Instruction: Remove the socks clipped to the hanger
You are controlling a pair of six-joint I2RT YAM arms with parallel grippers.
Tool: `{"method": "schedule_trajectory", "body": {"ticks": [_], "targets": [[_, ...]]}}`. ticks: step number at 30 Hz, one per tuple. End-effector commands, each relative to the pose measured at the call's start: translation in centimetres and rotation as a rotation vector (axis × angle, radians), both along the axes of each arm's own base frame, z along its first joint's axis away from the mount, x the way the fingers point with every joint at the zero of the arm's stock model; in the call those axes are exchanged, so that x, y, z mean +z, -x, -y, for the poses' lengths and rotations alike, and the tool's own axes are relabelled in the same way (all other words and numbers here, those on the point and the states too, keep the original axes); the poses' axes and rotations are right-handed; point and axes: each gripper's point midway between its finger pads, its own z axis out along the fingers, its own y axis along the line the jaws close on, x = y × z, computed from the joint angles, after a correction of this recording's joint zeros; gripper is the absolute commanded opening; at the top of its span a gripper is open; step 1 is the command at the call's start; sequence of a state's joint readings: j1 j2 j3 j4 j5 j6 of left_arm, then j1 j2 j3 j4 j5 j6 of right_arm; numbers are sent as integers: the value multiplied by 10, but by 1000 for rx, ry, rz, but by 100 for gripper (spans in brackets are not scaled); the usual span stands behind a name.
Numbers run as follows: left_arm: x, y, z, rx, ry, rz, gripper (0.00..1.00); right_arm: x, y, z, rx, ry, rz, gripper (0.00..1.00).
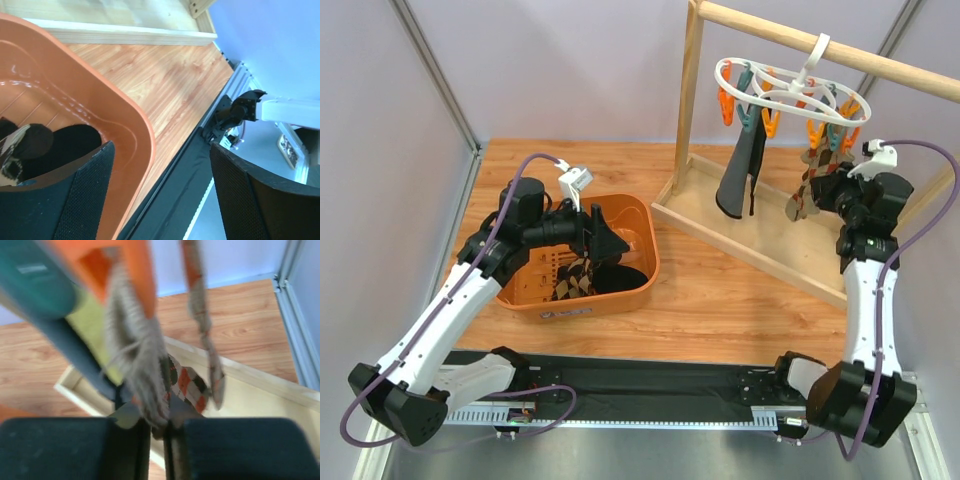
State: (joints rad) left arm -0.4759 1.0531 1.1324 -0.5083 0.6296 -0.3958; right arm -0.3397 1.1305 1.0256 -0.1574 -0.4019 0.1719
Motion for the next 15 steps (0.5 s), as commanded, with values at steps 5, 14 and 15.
{"method": "schedule_trajectory", "body": {"ticks": [5,14,15], "targets": [[26,5,16,-65,101,55,80,54,57,-45,72,-79,51,0],[38,11,65,-131,111,118,79,83,100,-119,303,-124,57,0],[45,9,70,-137,123,136,79,83,103,-128,334,-129,49,0]]}}
